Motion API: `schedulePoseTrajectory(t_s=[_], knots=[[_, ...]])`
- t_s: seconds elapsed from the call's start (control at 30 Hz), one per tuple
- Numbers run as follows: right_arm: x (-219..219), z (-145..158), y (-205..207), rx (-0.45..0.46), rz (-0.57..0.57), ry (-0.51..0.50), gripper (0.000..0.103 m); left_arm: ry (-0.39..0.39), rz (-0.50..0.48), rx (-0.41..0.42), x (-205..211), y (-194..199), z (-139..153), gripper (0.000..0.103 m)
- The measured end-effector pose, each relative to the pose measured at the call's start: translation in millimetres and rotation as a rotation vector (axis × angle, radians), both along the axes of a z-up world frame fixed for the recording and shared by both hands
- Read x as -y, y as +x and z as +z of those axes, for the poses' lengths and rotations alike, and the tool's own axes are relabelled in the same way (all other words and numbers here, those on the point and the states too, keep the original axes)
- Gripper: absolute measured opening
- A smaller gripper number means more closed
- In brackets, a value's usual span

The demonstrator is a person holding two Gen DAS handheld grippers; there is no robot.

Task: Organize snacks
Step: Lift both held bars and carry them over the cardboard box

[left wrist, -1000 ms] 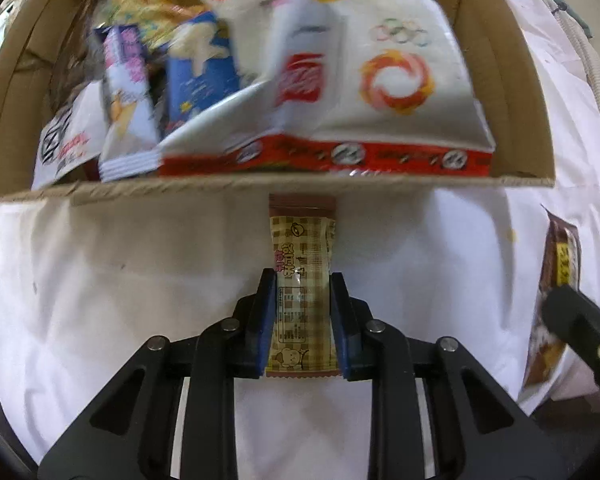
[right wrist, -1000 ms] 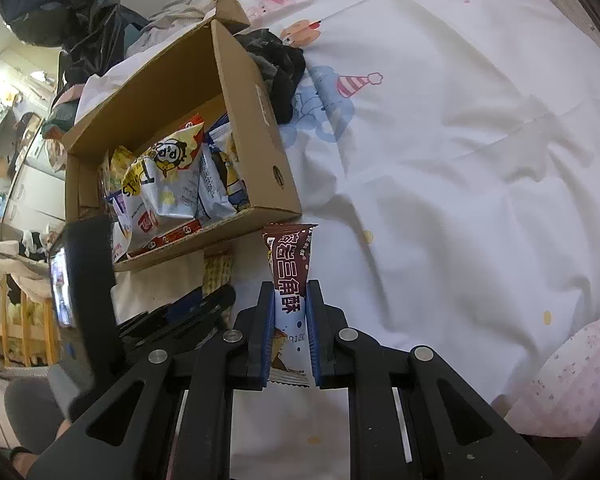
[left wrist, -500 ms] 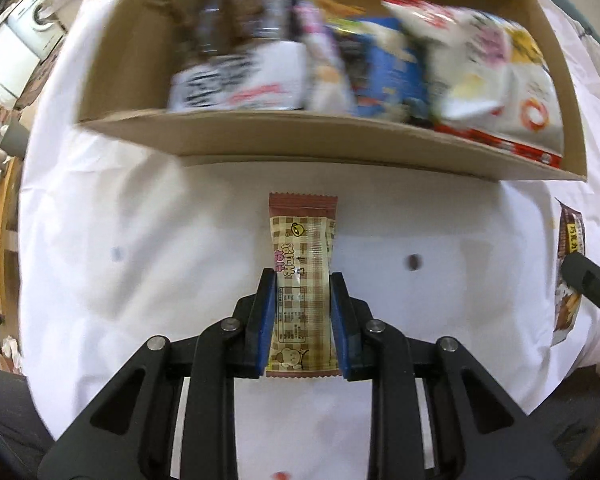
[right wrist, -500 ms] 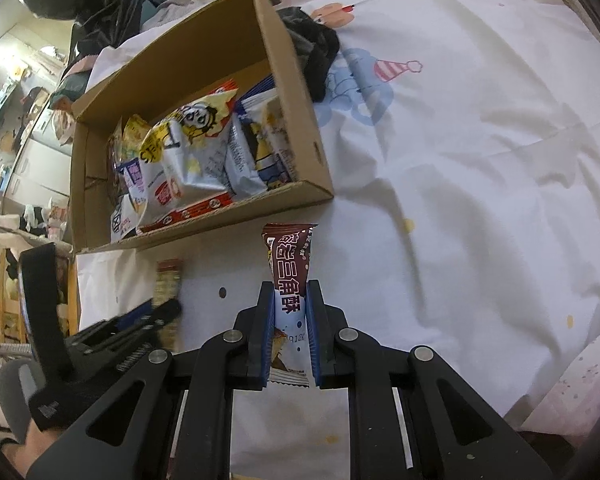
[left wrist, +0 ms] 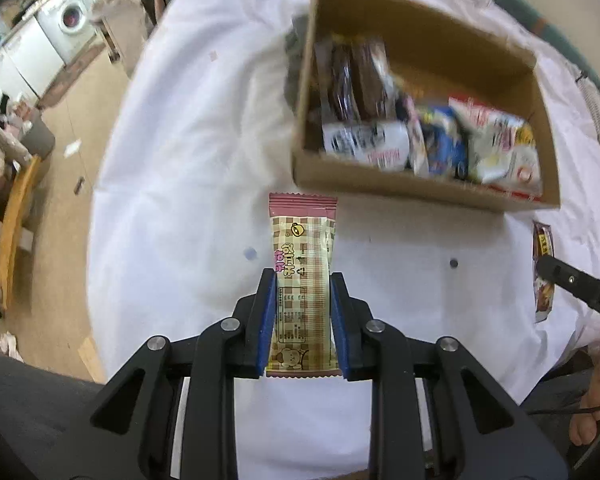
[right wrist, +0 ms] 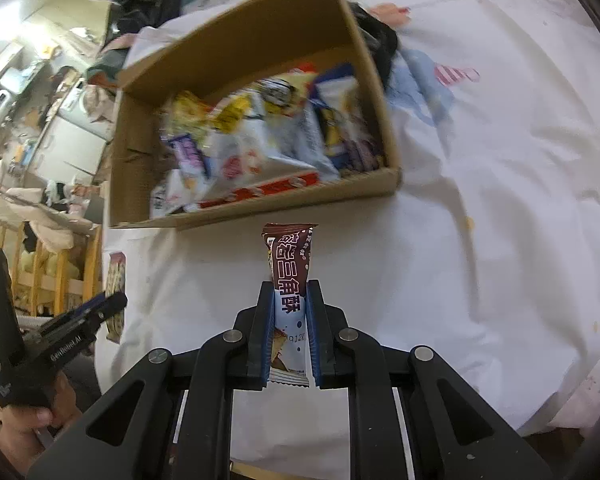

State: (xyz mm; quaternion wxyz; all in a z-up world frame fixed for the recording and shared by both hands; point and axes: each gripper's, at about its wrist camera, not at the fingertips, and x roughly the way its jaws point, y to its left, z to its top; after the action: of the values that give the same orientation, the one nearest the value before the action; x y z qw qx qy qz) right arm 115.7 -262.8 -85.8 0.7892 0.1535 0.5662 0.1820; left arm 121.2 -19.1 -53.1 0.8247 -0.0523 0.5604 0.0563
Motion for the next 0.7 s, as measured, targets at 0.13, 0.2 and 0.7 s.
schedulePoseTrajectory(t_s=[0.13, 0.2, 0.7], knots=[[-9.4, 22.2, -7.4, 0.088, 0.054, 0.031, 0.016, 0.010, 0.021, 0.093, -18.4, -7.1, 28.4, 0.022], [-10.3, 35.3, -10.9, 0.149, 0.069, 0.059, 0.016, 0.018, 0.023, 0.142, -32.7, -14.3, 36.2, 0.022], [37.8, 87.3, -1.4, 0.384, -0.110, 0.149, 0.016, 0.048, -0.072, 0.379, -32.2, 26.5, 97.3, 0.022]])
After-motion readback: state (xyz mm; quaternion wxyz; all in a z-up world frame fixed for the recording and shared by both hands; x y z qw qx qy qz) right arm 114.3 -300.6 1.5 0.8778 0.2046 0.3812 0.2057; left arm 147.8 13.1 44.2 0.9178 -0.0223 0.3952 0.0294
